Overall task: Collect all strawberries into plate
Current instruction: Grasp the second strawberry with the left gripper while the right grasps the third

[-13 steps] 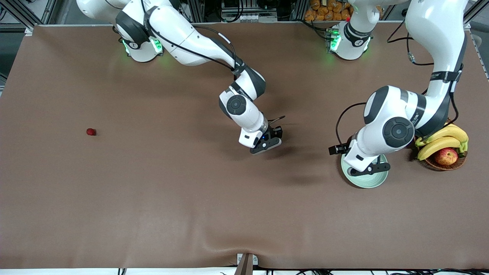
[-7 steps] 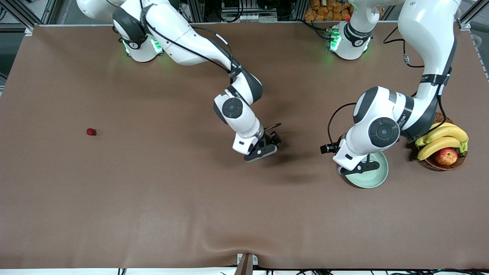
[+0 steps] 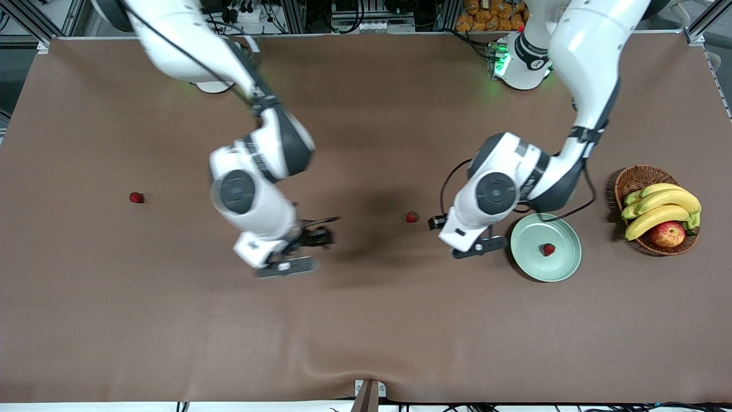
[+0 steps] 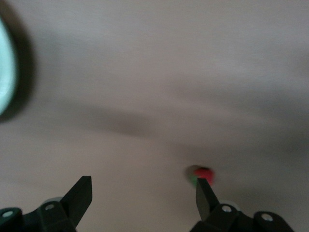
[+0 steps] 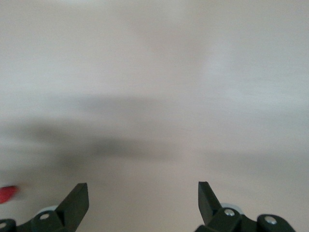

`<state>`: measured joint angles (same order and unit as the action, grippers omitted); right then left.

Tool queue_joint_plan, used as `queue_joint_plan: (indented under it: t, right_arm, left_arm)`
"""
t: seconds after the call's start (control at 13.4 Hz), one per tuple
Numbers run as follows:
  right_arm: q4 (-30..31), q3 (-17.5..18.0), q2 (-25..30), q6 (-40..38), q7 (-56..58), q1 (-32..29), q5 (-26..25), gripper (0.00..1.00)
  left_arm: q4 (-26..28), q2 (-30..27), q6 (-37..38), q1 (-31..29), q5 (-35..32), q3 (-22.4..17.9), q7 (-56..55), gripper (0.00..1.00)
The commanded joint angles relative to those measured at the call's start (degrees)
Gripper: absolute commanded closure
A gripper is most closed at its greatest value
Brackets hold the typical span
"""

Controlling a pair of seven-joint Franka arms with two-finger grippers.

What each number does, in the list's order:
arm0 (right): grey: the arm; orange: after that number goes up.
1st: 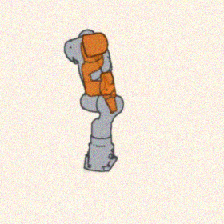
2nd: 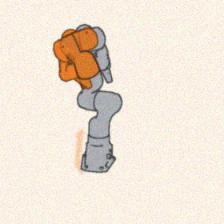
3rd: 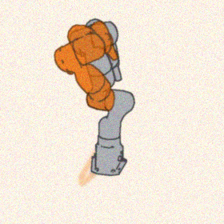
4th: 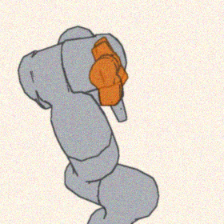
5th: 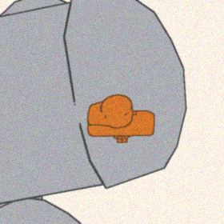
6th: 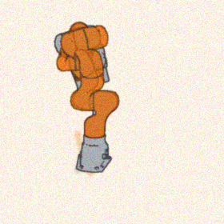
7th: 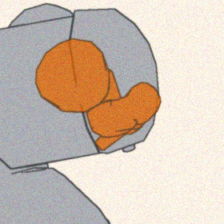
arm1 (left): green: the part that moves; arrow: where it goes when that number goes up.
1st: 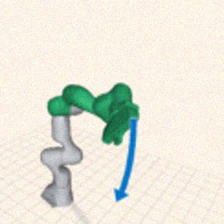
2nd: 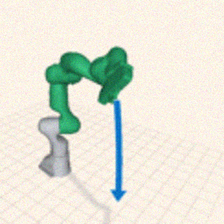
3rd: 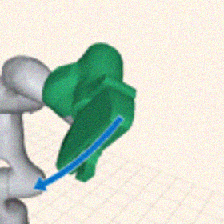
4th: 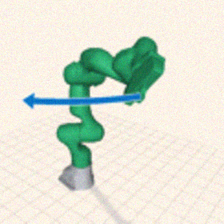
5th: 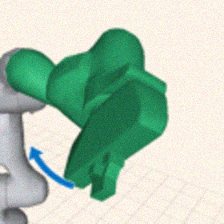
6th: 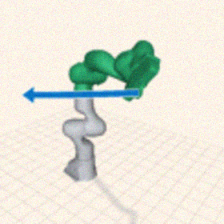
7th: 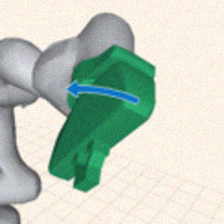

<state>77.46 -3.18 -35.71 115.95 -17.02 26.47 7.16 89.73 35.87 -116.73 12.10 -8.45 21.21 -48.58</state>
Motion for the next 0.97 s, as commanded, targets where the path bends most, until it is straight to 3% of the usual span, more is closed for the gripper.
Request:
queue_joint_plan:
  t: [0.0,0.22,0.45,0.75,0.9]
  right_arm:
    - [14.61,1.33,10.28,0.24,3.63,-6.84,-2.76,0.00]
    - [23.33,1.25,13.91,0.07,11.63,-16.51,-3.11,0.00]
    - [25.89,1.24,14.18,-1.25,18.93,-25.56,-6.36,0.00]
    - [31.34,1.24,13.57,-0.73,27.54,-36.38,-6.63,0.00]
    - [33.62,1.24,13.21,0.32,29.23,-38.94,-6.72,0.00]
  left_arm:
    - [-2.10,4.89,-3.85,3.62,-3.40,-0.64,-5.63,0.07]
    - [-2.10,8.76,-7.27,6.61,-7.37,-1.43,-13.89,0.09]
    - [-2.19,9.57,-7.55,7.32,-7.55,-1.52,-19.35,0.12]
    - [-1.58,9.57,-8.52,7.94,-7.55,-1.52,-22.07,0.18]
    - [-1.40,9.83,-8.87,8.29,-7.55,-1.52,-22.61,0.22]
